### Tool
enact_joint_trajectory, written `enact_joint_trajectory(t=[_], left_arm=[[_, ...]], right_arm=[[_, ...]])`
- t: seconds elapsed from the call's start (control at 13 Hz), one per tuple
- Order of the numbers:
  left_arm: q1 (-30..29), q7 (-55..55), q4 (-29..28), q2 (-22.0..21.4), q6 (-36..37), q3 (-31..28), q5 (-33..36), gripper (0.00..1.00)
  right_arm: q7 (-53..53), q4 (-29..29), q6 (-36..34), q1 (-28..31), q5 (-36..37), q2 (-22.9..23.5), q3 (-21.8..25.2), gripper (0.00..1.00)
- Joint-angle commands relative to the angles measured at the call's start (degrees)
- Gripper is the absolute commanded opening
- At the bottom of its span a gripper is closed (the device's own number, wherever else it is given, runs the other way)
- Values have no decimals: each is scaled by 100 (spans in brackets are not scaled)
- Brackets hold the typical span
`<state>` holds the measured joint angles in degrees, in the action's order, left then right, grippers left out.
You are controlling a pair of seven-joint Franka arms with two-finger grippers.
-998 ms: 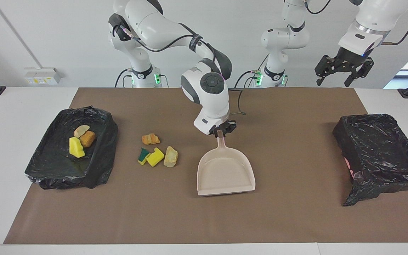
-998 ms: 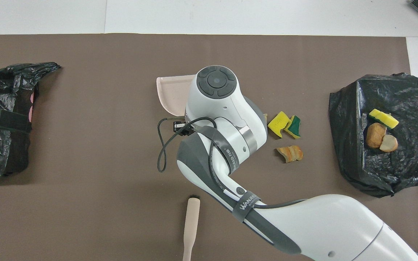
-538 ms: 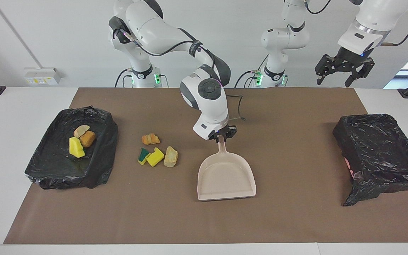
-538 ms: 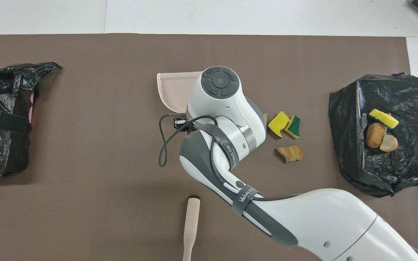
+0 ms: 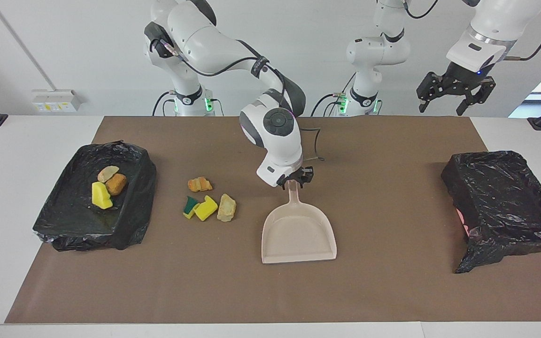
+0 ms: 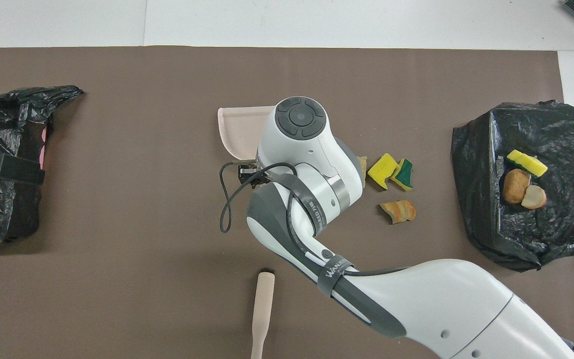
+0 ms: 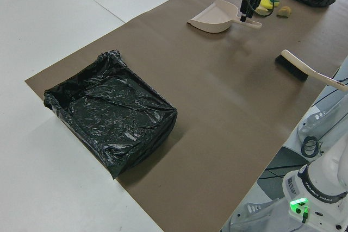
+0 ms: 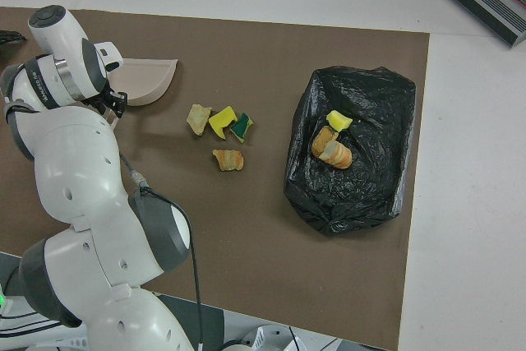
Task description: Sweep and dump trash in bin
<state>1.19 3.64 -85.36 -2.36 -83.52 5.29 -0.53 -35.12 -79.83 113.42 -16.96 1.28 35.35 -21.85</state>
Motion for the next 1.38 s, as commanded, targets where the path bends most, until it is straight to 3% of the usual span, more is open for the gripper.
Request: enact_joint_trajectory(t=[0.0, 0.15, 0.31, 0.61, 0.84, 1.15, 1.31], left_arm=[[-83, 49, -121, -124, 28, -1, -78, 100], [-84, 49, -165, -142, 37, 7, -78, 100], [-84, 49, -165, -133, -50, -1, -78, 100], [4, -21, -139, 60, -296, 7, -96, 100], [214, -529, -86, 437, -699, 165, -87, 100], [891, -1014, -86, 886, -1410, 166, -34, 100], [1154, -1215, -95, 1175, -1701, 166, -34, 100]], right_arm=[[189, -94, -170, 70, -128, -264, -21, 100], [198, -94, -687, 202, -85, -501, -21, 100], [146, -181, -1215, 176, -66, -1036, -21, 100], [-248, -777, -1929, 106, -724, -2083, -21, 100], [-583, -1655, -1842, -201, -1242, -2724, -21, 100], [-1146, -3745, -421, -693, -2155, -4032, -21, 100], [-1164, -4302, -243, -974, -2299, -4281, -21, 100]])
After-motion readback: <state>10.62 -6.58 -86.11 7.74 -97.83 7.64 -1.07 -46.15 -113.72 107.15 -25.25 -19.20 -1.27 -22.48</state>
